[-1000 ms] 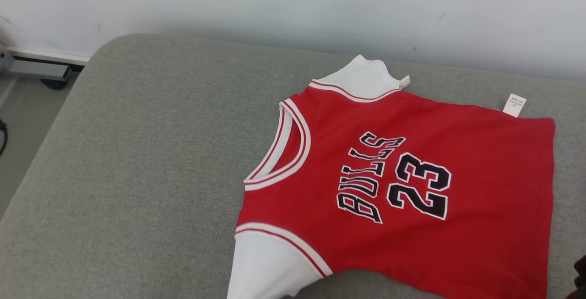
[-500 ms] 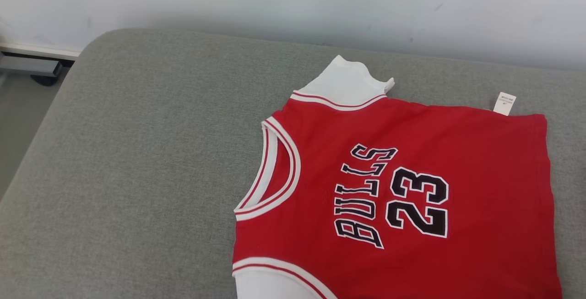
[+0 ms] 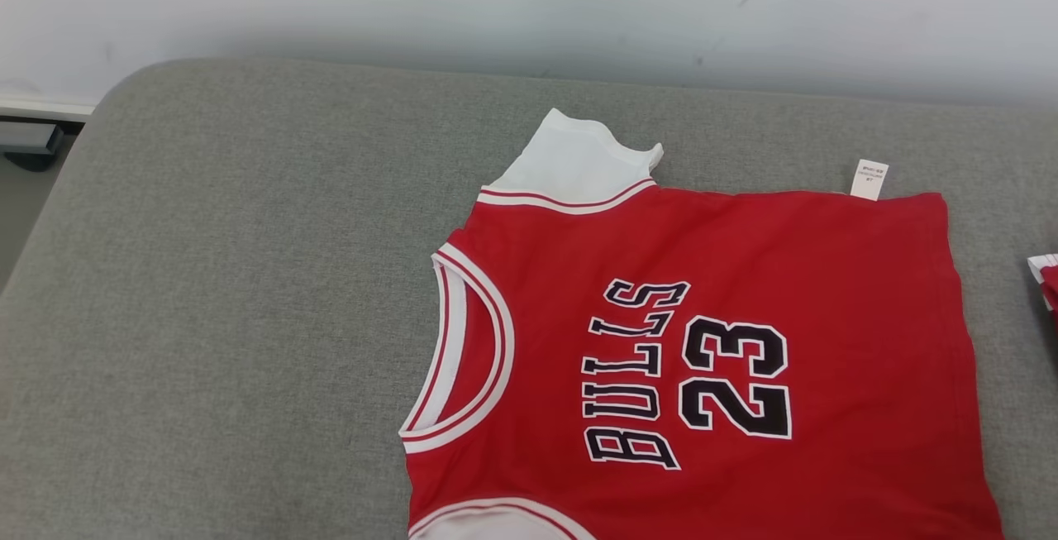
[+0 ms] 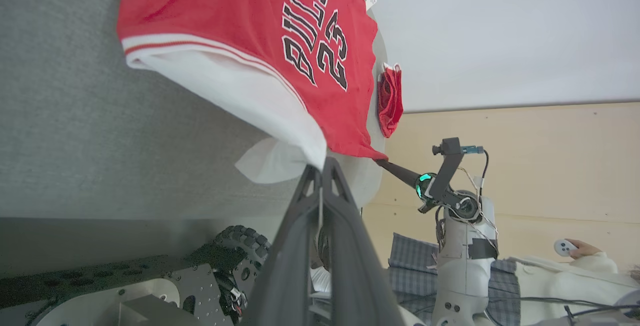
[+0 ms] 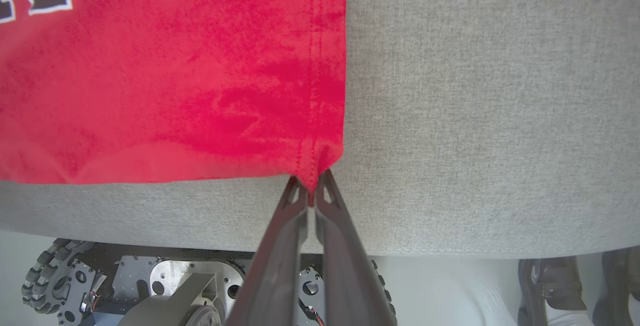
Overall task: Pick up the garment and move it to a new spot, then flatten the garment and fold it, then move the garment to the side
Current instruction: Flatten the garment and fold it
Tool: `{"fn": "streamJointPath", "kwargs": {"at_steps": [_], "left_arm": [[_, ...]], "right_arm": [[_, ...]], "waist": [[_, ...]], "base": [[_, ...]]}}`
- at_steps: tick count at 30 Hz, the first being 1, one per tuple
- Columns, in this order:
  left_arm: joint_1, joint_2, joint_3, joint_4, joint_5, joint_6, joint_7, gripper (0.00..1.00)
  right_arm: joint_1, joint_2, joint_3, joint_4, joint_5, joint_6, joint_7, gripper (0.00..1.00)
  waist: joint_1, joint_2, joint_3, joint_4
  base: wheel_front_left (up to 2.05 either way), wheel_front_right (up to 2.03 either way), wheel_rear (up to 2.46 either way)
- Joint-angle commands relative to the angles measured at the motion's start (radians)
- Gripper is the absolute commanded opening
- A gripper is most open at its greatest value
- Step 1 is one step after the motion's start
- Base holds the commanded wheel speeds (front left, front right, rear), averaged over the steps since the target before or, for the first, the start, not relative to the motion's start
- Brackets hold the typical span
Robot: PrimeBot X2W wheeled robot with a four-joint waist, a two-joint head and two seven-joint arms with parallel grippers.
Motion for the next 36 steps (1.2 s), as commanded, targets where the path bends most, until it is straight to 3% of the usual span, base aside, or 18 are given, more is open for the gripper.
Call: {"fn": "streamJointPath", "kwargs": {"at_steps": [1, 10, 22, 36], "left_arm": [[-0.037, -0.018, 0.003, 0.000, 0.020, 0.012, -0.011, 0.00], [-0.242, -0.094, -0.066, 0.070, 0.085, 0.059, 0.027, 0.00], [-0.505, -0.184, -0.060, 0.288, 0.184, 0.116, -0.005, 0.00], [-0.695, -0.262, -0.069, 0.492, 0.250, 0.102, -0.066, 0.00]], "right_arm": [[-0.017, -0.010, 0.004, 0.001, 0.005, -0.001, -0.015, 0.00], [-0.088, -0.044, 0.045, 0.026, 0.008, -0.001, -0.095, 0.00], [-0.205, -0.074, 0.090, 0.126, -0.024, -0.001, -0.167, 0.00], [-0.324, -0.047, 0.118, 0.234, -0.055, -0.001, -0.216, 0.00]], "waist": [[0.0000, 0.0000, 0.000, -0.008], [0.0000, 0.0000, -0.001, -0.026], [0.0000, 0.0000, 0.041, -0.039], [0.0000, 0.0000, 0.070, -0.038]], "base": [[0.00, 0.00, 0.00], [0.00, 0.00, 0.00], [0.00, 0.00, 0.00], [0.00, 0.00, 0.00]]}}
